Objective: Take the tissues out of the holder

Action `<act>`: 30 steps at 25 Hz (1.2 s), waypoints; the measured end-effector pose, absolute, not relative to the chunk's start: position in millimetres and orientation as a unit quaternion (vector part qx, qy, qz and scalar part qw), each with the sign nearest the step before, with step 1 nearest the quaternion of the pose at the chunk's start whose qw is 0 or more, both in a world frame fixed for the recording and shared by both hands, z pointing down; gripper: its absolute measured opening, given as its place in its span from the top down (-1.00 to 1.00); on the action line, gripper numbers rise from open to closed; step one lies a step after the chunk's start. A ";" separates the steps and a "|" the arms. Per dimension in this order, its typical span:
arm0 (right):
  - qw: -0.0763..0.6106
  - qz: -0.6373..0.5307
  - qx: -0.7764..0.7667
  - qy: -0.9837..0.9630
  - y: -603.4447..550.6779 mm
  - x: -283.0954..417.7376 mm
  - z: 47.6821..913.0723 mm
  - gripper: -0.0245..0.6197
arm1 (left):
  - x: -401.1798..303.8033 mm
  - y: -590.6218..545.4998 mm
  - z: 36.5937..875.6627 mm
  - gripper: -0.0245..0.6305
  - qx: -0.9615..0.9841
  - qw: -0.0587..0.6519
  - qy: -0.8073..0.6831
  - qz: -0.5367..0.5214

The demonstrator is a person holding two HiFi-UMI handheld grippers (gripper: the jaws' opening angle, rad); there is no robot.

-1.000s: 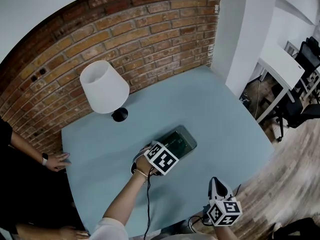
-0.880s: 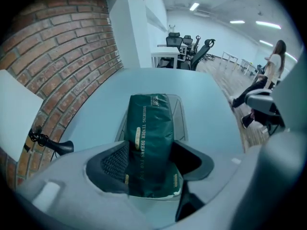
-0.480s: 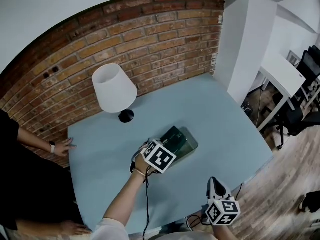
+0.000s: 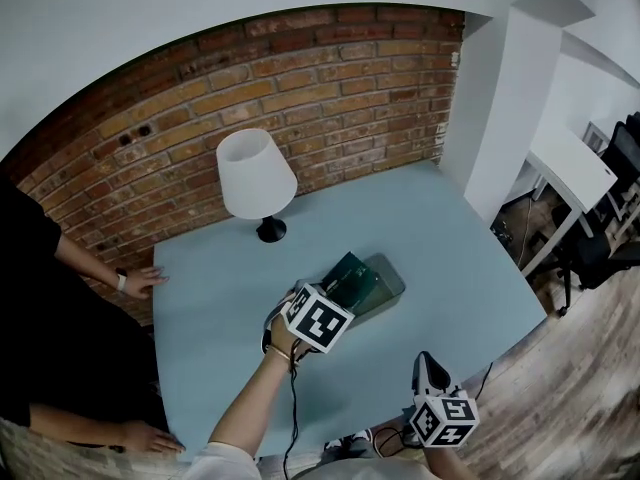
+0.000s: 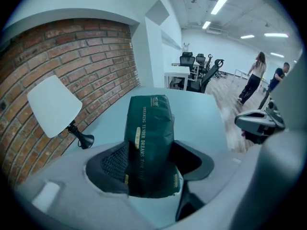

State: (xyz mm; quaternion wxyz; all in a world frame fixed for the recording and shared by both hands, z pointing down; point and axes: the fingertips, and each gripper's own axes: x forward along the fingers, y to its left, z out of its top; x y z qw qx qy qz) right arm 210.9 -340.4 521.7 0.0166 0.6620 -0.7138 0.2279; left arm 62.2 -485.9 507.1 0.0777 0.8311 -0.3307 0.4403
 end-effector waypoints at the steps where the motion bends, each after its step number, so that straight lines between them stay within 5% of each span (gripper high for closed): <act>1: 0.017 0.225 0.659 -0.717 -339.8 207.3 519.7 0.91 | 58.8 -480.6 505.7 0.02 0.831 0.079 -0.334 0.438; 30: 0.052 0.200 0.608 -0.767 -335.7 123.6 519.1 0.91 | -30.1 -340.2 580.4 0.02 0.783 0.183 -0.388 0.450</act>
